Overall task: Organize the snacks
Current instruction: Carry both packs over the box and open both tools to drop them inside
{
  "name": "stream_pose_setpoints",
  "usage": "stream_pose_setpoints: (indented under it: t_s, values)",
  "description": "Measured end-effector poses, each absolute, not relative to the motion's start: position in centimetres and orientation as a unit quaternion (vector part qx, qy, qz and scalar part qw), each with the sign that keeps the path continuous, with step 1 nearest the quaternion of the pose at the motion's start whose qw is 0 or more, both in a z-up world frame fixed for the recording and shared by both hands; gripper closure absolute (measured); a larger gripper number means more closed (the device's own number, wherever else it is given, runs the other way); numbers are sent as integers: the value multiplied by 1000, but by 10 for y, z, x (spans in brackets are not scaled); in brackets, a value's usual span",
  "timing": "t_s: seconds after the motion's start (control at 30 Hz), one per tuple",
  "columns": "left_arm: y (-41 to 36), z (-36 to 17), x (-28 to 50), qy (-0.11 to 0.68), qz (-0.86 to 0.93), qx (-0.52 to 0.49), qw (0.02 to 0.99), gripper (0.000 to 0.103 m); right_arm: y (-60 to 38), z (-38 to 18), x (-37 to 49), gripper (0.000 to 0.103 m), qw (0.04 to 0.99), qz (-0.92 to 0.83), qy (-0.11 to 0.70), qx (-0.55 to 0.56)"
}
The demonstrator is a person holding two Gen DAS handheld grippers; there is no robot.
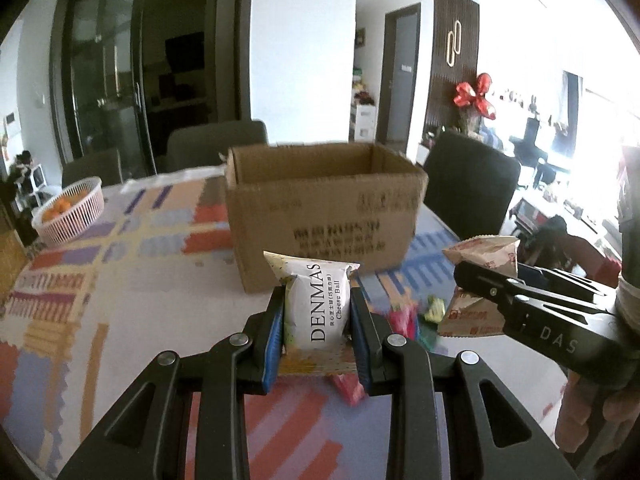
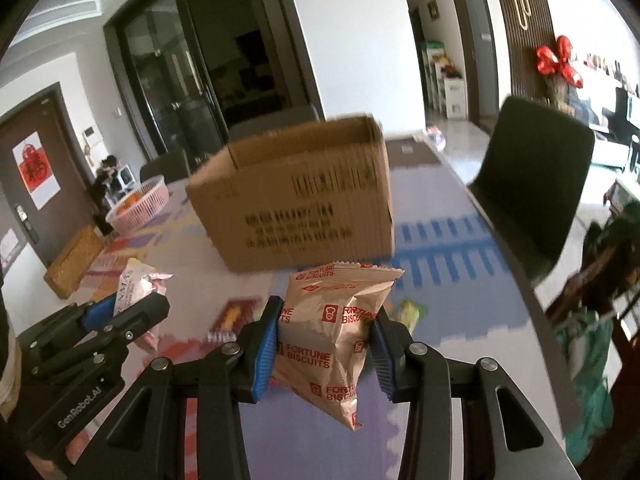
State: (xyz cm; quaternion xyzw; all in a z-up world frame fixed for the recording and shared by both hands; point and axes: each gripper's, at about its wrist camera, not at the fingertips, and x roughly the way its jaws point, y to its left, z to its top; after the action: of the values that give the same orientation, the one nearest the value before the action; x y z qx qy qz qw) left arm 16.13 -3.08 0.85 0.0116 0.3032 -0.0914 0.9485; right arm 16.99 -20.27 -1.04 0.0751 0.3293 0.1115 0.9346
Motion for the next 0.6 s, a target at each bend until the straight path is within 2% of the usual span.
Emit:
stream_pose_setpoints:
  t_s: [0.37,0.6]
  values:
    - [-23,56,204,247,-77,25,966,73,-194,43,216,61,955,128,262,62]
    - [-19,78,238,235,-80,23,968,73,-187,67,248,61,959,134,246,45]
